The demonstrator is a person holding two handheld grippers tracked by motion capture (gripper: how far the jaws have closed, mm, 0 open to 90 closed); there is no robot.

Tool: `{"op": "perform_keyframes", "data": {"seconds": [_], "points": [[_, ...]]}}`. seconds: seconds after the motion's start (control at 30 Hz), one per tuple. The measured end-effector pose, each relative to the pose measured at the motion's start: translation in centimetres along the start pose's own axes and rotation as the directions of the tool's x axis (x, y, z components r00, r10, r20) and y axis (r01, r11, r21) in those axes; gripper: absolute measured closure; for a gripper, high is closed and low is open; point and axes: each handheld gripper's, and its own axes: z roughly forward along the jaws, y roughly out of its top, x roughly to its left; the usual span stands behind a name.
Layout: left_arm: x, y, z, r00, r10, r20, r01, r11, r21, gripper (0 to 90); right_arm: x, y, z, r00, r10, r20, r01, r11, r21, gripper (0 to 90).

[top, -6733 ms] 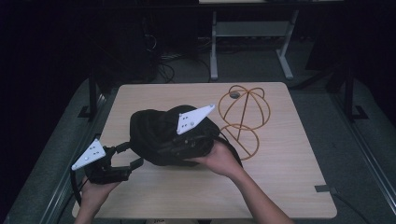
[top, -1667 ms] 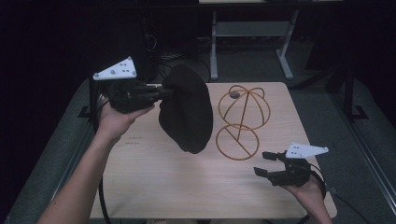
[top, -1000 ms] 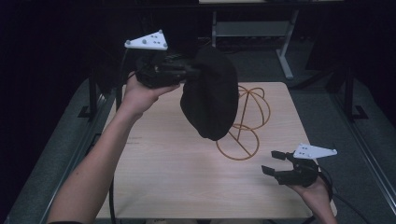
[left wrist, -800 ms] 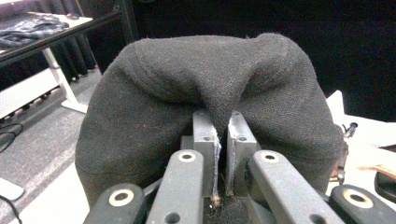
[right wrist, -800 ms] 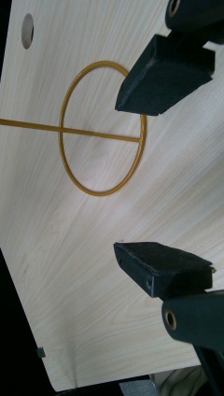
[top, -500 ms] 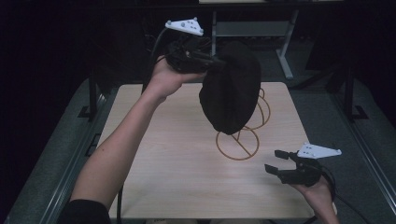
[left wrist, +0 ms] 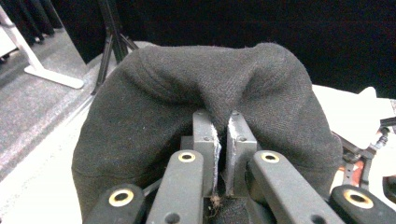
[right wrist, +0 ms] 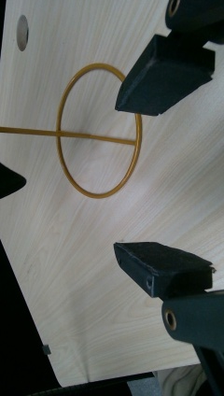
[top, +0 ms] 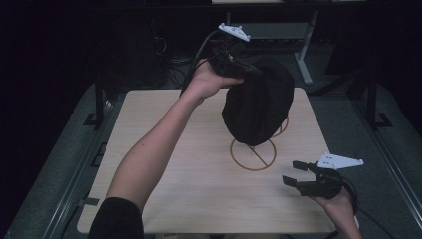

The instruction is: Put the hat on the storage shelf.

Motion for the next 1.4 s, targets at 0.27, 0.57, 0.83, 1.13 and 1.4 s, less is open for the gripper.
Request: {"op": "perform_keyframes", "data": {"seconds": [0.27,0.57,0.83,1.13,1.4], "points": [[0.6,0.5,3.8,0.9986,-0.045,0.028,0.044,0.9985,0.033,85.2,-0.1,-0.1,0.3,0.9999,-0.006,-0.008,0.007,1.0,0.007,25.8],[0.7,1.1,7.7,0.9936,-0.104,0.044,0.101,0.9927,0.066,84.3,-0.1,-0.1,0.4,0.9999,-0.004,-0.016,0.004,1.0,0.008,25.8],[0.1,1.0,10.0,0.9953,-0.093,0.027,0.088,0.9846,0.151,77.8,-0.2,-0.2,0.2,0.9999,-0.002,-0.015,0.002,1.0,0.002,25.8],[-0.2,1.1,9.8,0.9964,-0.08,0.026,0.075,0.9838,0.163,65.0,-0.2,-0.3,0.0,0.9999,0.003,-0.012,-0.003,1.0,0.003,25.8],[-0.4,1.3,9.0,0.9979,-0.061,0.02,0.058,0.9882,0.142,54.2,-0.1,-0.3,0.1,0.9999,-0.003,-0.012,0.003,1.0,0.004,25.8]]}}
